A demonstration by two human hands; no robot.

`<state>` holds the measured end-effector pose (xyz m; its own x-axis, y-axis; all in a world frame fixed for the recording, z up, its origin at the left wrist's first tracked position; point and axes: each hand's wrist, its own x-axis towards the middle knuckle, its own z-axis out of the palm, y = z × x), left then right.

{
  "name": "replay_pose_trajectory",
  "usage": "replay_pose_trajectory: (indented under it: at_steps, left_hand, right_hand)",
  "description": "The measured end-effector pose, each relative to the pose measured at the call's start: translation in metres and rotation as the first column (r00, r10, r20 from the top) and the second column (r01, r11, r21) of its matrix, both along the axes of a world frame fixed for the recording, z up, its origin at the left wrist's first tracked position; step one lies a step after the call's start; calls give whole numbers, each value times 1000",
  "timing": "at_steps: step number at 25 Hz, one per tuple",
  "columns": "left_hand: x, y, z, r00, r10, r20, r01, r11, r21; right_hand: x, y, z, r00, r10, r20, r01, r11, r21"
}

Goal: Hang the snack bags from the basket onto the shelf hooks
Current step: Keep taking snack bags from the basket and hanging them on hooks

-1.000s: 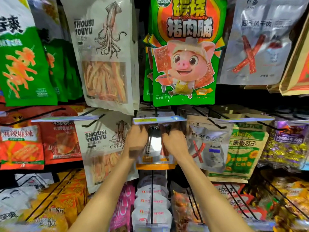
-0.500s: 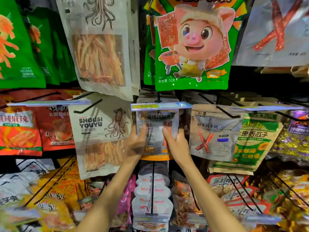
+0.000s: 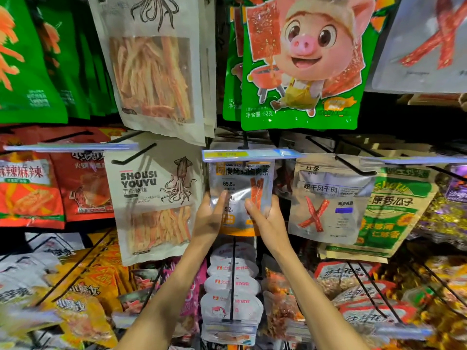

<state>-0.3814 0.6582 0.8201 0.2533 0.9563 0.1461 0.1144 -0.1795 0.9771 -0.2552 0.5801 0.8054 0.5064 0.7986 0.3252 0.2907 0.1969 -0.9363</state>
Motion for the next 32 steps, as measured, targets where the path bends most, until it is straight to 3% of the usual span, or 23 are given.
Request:
replay_pose_trajectory:
  at_steps: [7,16,24,27,29,32]
  left_hand:
    - [-2,6,-19,999,-22,-48,25,998,61]
    - [-18,-4,-23,995,-76,-67,81,994,73]
    - [-38,-47,-11,957,-81,-278,132,976,171]
    - [-51,-61,-18,894,-34,-447,168,950,264]
    - [-61,-76,-21,813,30,-581,187,933,309]
    - [-67,-107,-16,559,156,-814,193,930,311]
  right_hand:
    - [-2,-3,-1,999,25,-44,-25,1000,-4]
    - [2,-17,8,996,65,66,-55,987,-153]
    - [11,-50,8,963,173,207,-91,930,-357]
    - [12,-71,8,906,226,358,-29,876,-481]
    - [9,-87,8,817,245,521,58,866,-497]
    - [8,-117,9,645,234,727,191,872,-450]
